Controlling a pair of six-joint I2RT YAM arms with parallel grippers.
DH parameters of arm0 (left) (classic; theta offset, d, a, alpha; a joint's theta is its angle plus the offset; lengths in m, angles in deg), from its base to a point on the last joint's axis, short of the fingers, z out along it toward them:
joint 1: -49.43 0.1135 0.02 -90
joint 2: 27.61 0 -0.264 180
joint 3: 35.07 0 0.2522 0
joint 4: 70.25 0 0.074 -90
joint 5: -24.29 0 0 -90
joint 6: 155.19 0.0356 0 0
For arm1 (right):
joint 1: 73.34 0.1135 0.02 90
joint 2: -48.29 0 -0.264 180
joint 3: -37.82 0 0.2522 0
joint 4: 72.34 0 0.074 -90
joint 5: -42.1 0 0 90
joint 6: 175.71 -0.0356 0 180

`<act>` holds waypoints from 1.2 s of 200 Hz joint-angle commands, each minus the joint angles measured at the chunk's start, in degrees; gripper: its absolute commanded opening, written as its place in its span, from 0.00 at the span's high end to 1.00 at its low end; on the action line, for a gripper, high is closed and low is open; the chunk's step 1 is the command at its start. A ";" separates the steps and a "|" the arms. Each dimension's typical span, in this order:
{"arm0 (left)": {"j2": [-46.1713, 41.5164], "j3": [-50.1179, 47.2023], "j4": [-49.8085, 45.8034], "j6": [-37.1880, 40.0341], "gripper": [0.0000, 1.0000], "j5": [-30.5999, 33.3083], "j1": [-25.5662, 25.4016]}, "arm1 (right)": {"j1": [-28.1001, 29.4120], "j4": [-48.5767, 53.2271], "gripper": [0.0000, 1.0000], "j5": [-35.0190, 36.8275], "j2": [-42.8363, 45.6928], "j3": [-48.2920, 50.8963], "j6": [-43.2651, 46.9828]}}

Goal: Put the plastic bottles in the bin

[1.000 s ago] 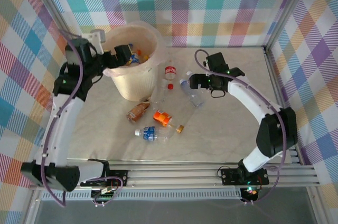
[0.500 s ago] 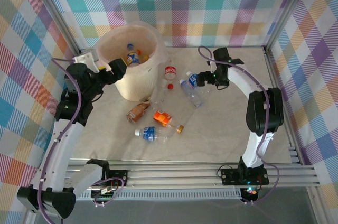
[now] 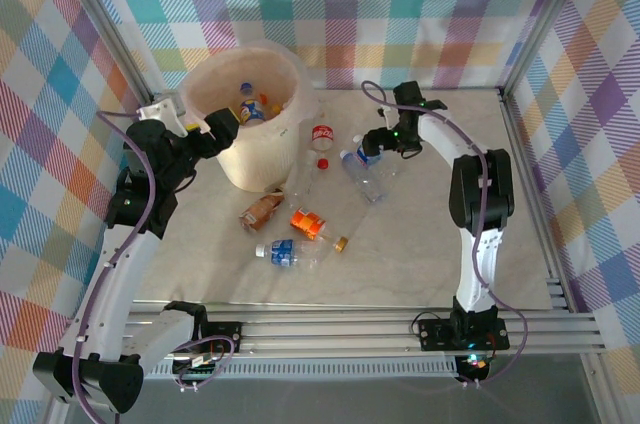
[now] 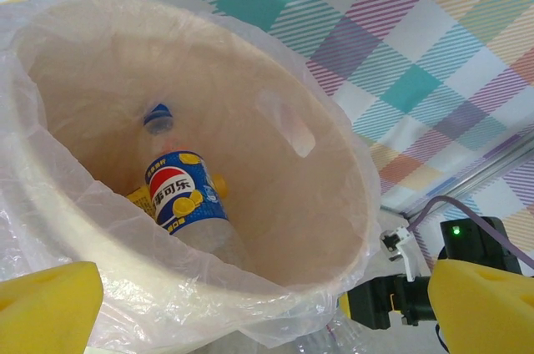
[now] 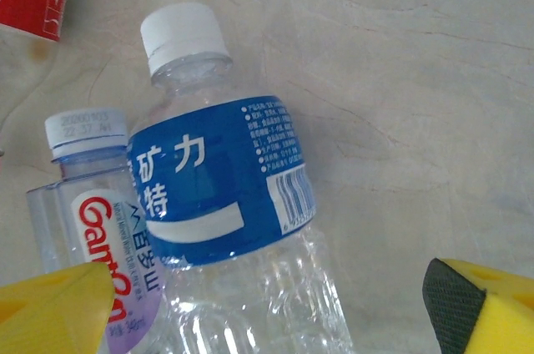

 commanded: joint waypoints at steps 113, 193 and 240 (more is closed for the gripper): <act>1.29 0.15 2.35 -0.43 0.00 0.37 -0.38 | -0.62 3.66 0.12 0.39 -4.43 -3.31 1.82; 1.30 0.16 2.33 -0.40 0.00 0.39 -0.38 | -1.09 3.82 0.21 0.44 -5.34 -3.53 1.29; 1.54 0.11 2.51 -0.58 0.00 0.05 -0.39 | -1.13 3.93 0.15 1.62 -6.51 -3.18 0.73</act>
